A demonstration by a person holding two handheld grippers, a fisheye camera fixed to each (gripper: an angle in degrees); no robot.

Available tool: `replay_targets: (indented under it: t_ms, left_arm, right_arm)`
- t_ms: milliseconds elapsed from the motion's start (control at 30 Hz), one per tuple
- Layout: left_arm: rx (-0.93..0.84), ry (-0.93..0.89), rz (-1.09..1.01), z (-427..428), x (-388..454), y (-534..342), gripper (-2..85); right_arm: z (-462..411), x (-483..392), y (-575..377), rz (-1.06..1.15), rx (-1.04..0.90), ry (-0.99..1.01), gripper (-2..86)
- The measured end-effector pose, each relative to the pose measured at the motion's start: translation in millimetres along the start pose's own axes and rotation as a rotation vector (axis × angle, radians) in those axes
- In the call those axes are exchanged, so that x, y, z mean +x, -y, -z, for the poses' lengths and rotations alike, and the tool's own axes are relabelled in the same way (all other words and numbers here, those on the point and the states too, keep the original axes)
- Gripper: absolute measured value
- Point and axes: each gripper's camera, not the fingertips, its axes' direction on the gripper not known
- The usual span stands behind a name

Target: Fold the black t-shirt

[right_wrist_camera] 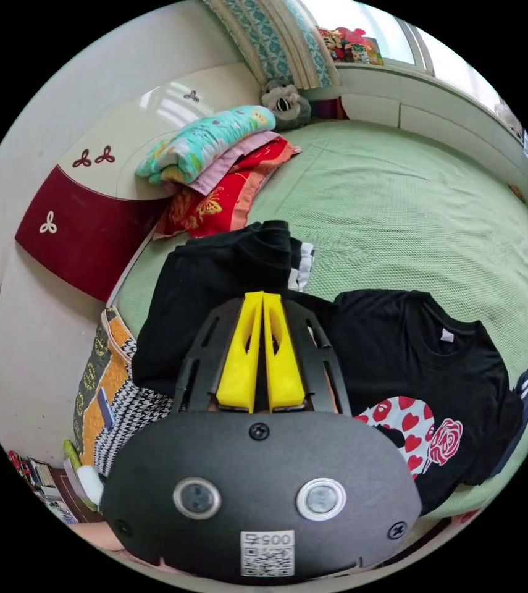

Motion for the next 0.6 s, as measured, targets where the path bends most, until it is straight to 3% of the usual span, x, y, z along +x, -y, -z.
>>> replay_targets:
  t_ms: [233,600]
  left_arm:
    - [0.000,0.033,-0.026,-2.2,31.7,-0.2,5.0]
    - [0.016,0.018,-0.034,-11.8,46.1,-10.1,5.0]
  right_arm:
    - [11.2,28.5,-13.1,0.000,-0.077,0.067,3.9]
    - [-48.1,-33.1,-9.1,0.194,-0.153,-0.017,11.1]
